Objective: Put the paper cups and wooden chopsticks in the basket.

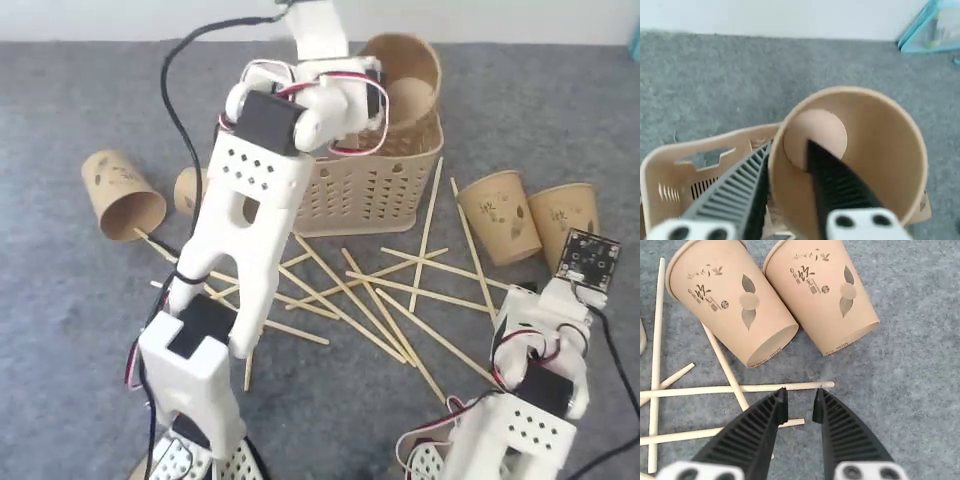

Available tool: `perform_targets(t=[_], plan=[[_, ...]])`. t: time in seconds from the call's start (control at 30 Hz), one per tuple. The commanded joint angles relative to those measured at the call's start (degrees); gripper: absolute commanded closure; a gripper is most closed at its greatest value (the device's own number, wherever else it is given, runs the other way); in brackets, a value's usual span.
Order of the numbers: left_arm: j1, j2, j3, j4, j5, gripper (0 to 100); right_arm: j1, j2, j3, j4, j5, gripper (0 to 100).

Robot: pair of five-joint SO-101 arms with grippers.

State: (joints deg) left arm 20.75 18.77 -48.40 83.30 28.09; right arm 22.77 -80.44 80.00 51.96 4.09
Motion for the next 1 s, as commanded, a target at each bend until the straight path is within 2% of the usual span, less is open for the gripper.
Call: perform_targets(t=[0.0,0.07,0.27,0.43,0.67,0.77,0.87,0.97], plan=[[1.1,-1.0,-2.6,1.9,0.4,78,0.6,-0.4,-0.9,-0.2,-0.4,90.9],[1.0,-1.0,-2.7,2.5,0.4,81,0.6,-0.3,-0.9,-0.2,-0.4,90.9],[0.4,-1.0,-10.2,7.5,-0.2,99,0.6,-0.2,-0.9,-0.3,-0.4,90.9],[0.1,-0.5,-17.7,12.7,-4.2,99,0.6,-0.2,-0.9,-0.3,-0.4,90.9],[-2.3,-1.0,-25.0,16.5,-4.5,99,0.8,-0.6,-0.9,-0.3,-0.4,90.9],[-5.2,-1.5,-28.1,17.5,-4.5,94,2.6,-0.4,-1.9,-0.2,-0.4,90.9],[-10.0,-6.4,-25.5,17.5,-4.5,88,4.2,0.0,-7.1,2.9,1.2,90.9],[-13.5,-14.8,-17.2,17.5,-4.7,85,4.6,2.2,-14.3,6.9,3.2,90.9]])
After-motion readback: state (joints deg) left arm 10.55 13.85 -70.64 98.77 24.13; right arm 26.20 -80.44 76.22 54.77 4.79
